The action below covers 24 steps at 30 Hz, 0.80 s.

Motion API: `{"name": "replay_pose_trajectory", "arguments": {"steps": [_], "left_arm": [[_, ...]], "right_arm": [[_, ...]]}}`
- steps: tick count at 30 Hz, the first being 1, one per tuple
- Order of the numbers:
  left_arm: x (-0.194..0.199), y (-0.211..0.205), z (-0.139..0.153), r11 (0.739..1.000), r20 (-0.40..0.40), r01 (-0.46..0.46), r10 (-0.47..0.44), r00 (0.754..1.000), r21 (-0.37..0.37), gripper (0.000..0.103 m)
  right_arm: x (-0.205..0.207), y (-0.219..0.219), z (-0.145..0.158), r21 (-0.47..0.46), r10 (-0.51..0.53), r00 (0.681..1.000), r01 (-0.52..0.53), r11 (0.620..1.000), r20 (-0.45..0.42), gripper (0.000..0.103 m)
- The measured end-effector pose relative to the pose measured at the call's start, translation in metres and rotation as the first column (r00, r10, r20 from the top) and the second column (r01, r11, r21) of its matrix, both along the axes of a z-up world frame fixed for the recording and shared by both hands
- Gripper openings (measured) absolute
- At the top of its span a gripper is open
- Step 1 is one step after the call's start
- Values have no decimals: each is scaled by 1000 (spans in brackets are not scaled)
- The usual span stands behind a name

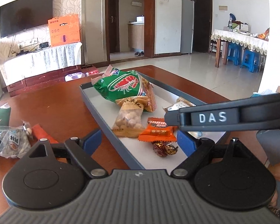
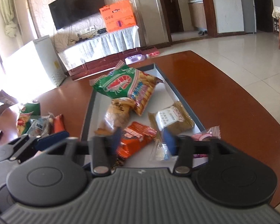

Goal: Organize snacks
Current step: 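Withdraw both open tools from the grey box toward the snack pile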

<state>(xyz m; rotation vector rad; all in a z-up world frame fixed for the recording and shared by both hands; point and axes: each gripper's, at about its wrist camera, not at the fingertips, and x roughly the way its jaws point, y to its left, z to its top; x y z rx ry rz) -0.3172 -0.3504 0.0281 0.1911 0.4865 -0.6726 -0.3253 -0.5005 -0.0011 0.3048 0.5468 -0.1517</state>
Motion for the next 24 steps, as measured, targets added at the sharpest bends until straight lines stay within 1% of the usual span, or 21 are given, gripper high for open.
{"name": "replay_pose_trajectory", "arguments": {"steps": [6,7,10,12,14,16,18,20,21,24], "left_arm": [[0,11,4,1000,5,-13,13,1000,-9,90],[0,13,5,1000,7,-15,15,1000,-10,90],[0,20,8,1000,8,-12,12,1000,-12,90],[0,23,8,1000,6,-8,8,1000,-2,90],[-2,25,6,1000,7,-8,8,1000,12,90],[-3,27,6,1000,5,-4,3,1000,21,90],[-6,28,3,999,8,4,-4,1000,35,90],[-8,28,1,999,12,7,-8,1000,49,90],[-9,27,0,999,9,8,-8,1000,53,90],[-8,26,-2,999,2,5,-5,1000,54,90]], "right_arm": [[-13,3,11,-9,-42,996,43,999,77,62],[-13,3,12,-8,-52,996,53,999,74,62],[-10,4,7,-7,-63,998,63,998,23,62],[-13,6,9,-8,-74,997,74,997,33,62],[-15,7,9,3,-79,996,79,997,38,67],[-16,9,8,30,-63,997,62,998,34,68],[-15,9,5,79,-39,999,37,996,24,70],[-10,6,-4,145,-20,1000,21,989,-12,79],[-7,4,-8,178,-9,1000,14,984,-24,79],[-4,2,-9,181,-30,999,32,983,-15,82]]}}
